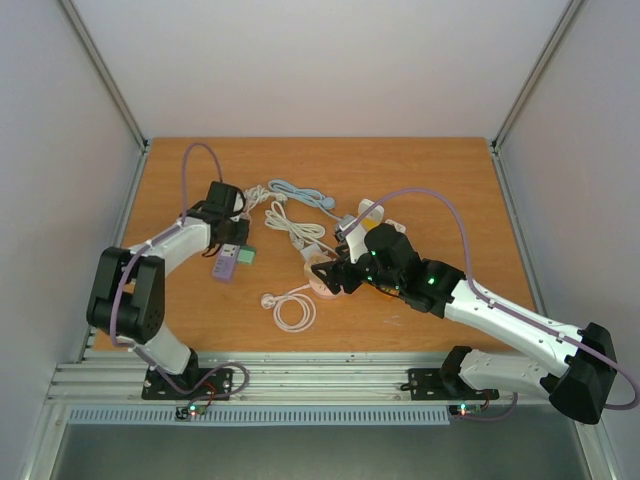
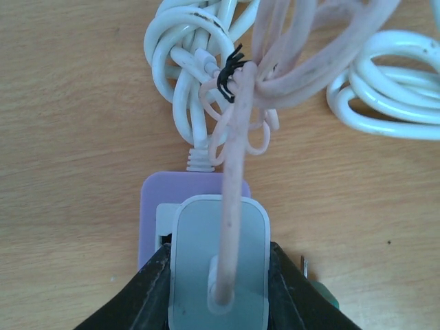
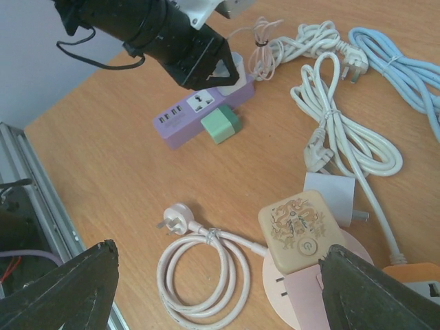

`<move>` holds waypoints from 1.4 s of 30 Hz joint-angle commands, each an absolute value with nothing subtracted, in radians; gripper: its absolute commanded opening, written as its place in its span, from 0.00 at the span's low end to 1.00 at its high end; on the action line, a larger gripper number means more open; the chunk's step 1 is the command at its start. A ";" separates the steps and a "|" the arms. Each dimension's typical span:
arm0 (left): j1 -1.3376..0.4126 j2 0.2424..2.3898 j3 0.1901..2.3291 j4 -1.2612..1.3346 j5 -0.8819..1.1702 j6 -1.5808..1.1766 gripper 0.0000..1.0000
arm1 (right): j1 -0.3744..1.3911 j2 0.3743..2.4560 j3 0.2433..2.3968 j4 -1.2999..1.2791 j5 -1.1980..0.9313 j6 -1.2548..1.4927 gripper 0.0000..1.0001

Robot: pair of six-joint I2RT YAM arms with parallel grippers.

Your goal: Insert the plug

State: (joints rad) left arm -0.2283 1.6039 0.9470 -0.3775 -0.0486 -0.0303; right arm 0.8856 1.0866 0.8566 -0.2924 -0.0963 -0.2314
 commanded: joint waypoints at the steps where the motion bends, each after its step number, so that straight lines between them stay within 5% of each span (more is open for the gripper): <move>1: -0.245 1.715 1.004 -0.618 -0.057 -0.089 0.09 | 0.890 1.085 0.851 -0.300 -0.075 -0.250 0.81; 27: -0.341 1.696 0.893 -0.565 -0.197 -0.512 0.27 | 0.890 1.152 0.895 -0.306 -0.081 -0.218 0.81; 36: -0.341 1.590 1.008 -0.654 -0.112 -0.502 0.68 | 0.890 1.165 0.918 -0.341 -0.016 -0.144 0.82; 42: -0.339 1.461 1.028 -0.677 -0.115 -0.512 0.77 | 0.891 1.210 0.970 -0.405 0.078 -0.079 0.82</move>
State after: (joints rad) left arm -0.3389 1.5585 0.9932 -0.6338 -0.1280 -0.4969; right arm 0.8856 1.1812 0.9169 -0.3557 -0.0059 -0.1448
